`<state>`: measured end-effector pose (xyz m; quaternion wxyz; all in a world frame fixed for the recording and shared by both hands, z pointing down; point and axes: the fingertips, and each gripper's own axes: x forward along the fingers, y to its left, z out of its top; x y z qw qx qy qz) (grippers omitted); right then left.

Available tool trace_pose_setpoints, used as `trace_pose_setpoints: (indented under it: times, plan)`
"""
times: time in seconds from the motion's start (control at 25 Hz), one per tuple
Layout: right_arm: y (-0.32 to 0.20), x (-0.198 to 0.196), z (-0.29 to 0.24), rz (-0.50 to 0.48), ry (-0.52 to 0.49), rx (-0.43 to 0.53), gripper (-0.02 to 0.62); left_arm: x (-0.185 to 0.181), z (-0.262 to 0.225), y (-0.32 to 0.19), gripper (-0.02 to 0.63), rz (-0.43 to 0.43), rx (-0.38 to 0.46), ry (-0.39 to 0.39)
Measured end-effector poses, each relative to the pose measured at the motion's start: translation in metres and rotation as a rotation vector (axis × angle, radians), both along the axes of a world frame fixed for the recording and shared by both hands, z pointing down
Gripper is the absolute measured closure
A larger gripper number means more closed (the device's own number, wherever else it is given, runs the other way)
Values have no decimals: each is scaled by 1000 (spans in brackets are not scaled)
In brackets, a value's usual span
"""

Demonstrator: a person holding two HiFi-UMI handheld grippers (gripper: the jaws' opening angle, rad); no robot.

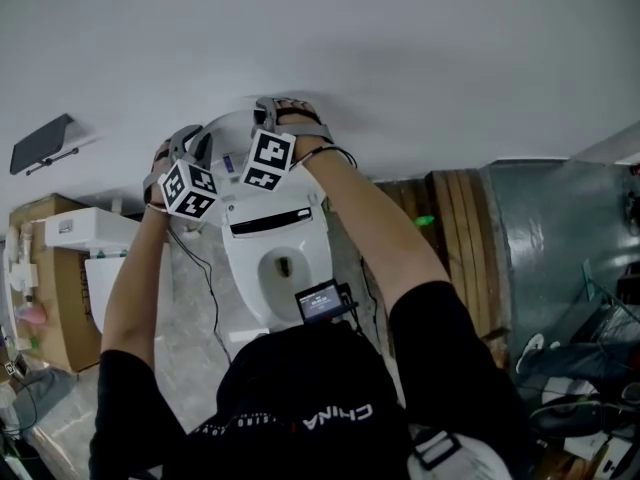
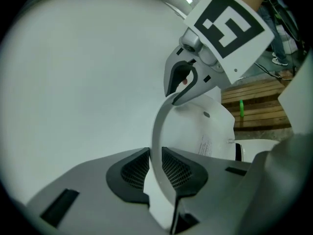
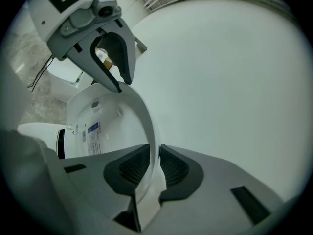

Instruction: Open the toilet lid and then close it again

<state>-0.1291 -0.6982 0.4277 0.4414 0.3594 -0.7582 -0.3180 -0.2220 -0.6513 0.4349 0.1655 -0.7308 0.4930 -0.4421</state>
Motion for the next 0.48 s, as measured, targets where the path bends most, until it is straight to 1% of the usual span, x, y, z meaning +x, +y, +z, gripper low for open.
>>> trace_pose_setpoints:
  times: [0.04,0.12,0.32,0.44,0.48]
  plan:
    - [4,0,-2,-5,2,10,522,0,0,0,526,0,-15,-1]
    - [13,3,-9,1,-30,15,522,0,-1,2,526,-5,-39,-8]
    - [47,20,-17,18,-73,-5,522,-4,-15,19,526,-36,-3,-21]
    - [72,34,-7,35,-81,-27,529,-9,-18,43,527,-48,8,14]
    - [80,38,-5,47,-89,-26,547,-8,-18,52,536,-41,12,27]
